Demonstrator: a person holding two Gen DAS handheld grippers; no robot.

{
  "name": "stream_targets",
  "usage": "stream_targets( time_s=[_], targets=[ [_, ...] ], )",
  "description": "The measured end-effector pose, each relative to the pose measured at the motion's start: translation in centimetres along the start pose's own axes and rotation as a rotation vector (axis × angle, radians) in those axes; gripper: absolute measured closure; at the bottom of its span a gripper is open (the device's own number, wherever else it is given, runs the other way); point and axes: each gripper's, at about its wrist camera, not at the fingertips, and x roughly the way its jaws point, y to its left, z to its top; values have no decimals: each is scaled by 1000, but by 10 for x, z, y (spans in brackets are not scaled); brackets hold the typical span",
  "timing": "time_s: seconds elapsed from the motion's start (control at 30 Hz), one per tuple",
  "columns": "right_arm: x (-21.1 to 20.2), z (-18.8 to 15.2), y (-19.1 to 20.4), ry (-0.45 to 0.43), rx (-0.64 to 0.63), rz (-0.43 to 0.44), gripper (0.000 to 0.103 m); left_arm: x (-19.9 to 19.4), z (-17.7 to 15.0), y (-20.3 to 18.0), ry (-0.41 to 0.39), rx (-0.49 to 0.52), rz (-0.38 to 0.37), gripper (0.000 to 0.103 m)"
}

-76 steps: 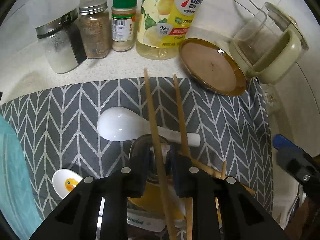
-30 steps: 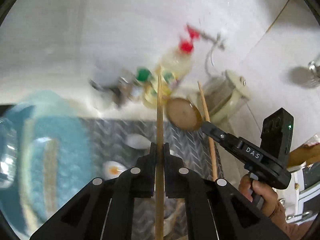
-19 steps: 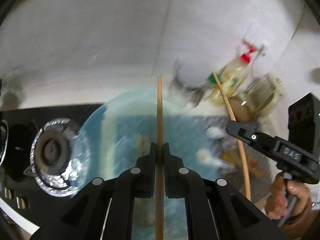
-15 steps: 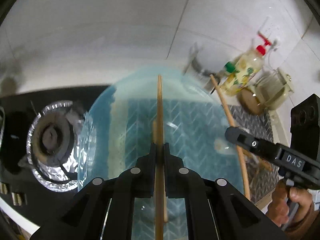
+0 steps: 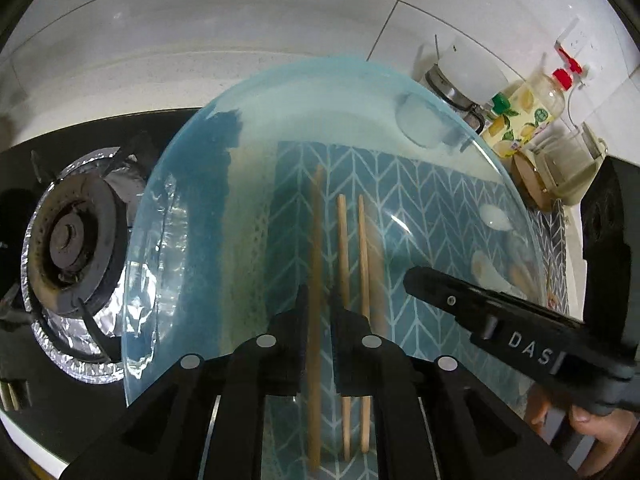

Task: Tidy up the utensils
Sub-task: 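Carry the chopsticks into the blue basin and open both tools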

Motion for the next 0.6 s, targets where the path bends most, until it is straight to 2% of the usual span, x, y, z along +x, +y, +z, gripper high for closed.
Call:
stream_targets(
  time_s=[0.17, 0.27, 0.3, 0.33, 0.37, 0.4, 0.5, 0.6],
  targets=[
    [-16, 5, 1, -32, -27, -2, 94, -13, 0, -3, -18, -11, 10, 84],
    [-64, 11, -7, -145, -64, 29, 94, -51, 2, -26, -100, 20, -29, 81],
    [-91, 13, -12, -209, -94, 52, 94, -65, 3, -38, -137, 45, -39, 77],
    [-113, 13, -17, -258, -119, 68, 93, -81, 3, -54, -181, 77, -51, 63],
    [-138, 12, -25, -315, -147, 77, 87, -96, 2, -70, -222, 106, -56, 54],
    [-156, 11, -33, -361, -165, 80, 78, -105, 1, -83, -245, 129, -65, 54],
    [-212, 4, -72, -506, -213, 56, 64, -124, -9, -144, -287, 228, -128, 54],
    [-241, 1, -121, -552, -206, 6, 63, -108, -27, -201, -266, 311, -201, 48]
  ],
)
